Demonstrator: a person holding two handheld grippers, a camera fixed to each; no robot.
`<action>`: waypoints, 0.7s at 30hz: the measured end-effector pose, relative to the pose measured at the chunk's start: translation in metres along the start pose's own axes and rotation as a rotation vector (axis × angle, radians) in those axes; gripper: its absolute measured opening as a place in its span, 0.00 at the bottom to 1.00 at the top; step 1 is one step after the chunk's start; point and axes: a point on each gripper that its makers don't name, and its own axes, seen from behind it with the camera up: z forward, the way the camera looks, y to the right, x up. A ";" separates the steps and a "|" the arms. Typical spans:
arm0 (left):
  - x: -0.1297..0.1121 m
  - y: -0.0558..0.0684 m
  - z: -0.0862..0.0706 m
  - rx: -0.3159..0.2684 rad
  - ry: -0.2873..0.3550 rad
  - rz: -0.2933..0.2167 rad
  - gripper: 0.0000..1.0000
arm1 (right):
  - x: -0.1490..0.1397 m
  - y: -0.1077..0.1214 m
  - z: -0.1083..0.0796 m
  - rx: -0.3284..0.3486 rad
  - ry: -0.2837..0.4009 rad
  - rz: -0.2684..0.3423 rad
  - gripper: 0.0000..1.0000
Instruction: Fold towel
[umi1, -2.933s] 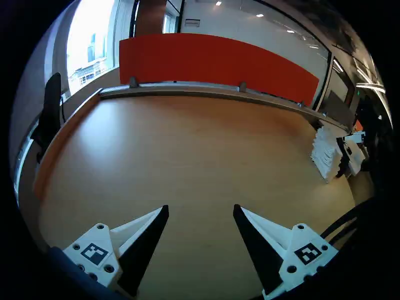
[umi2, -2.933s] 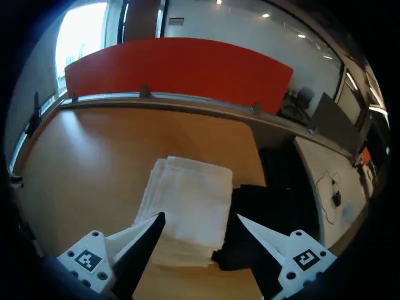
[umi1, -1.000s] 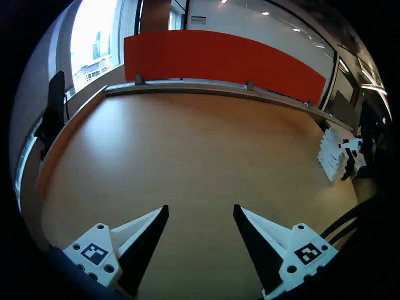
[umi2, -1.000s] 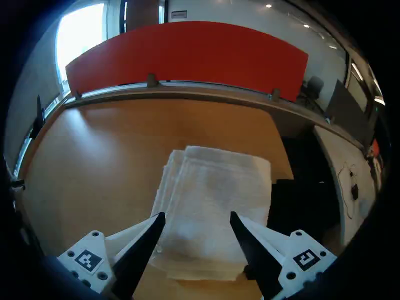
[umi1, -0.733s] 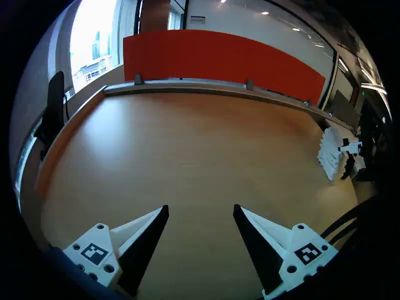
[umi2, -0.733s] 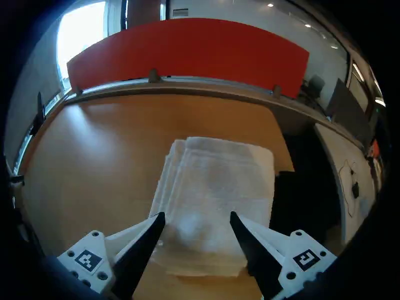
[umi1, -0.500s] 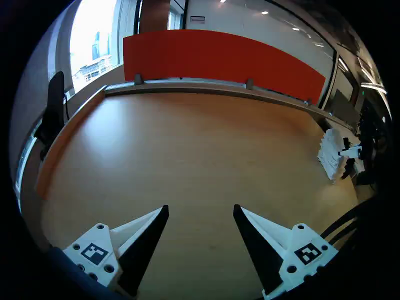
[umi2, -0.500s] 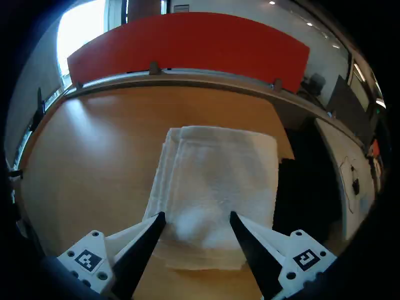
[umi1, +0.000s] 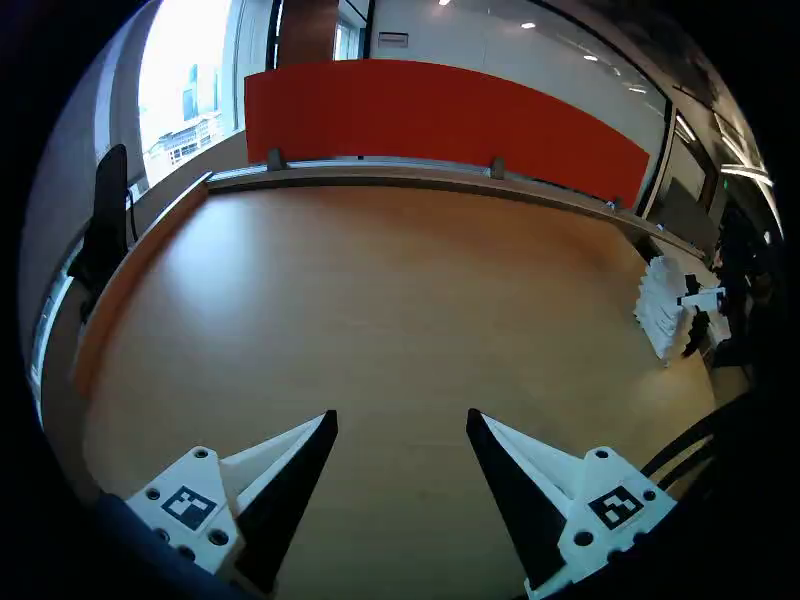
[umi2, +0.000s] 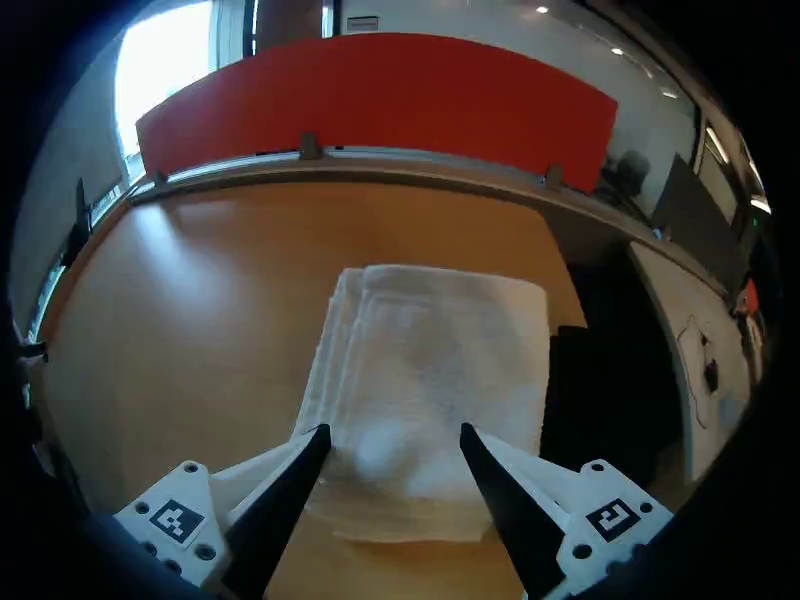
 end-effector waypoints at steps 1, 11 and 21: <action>0.000 0.000 0.000 0.000 0.000 -0.001 0.96 | 0.002 0.000 -0.001 -0.001 0.002 0.001 1.00; -0.001 0.001 0.000 -0.002 0.000 0.001 0.96 | 0.016 0.001 -0.003 -0.004 0.021 -0.008 1.00; 0.001 -0.001 -0.001 0.008 0.002 -0.002 0.96 | 0.053 0.004 0.006 -0.005 0.049 -0.028 1.00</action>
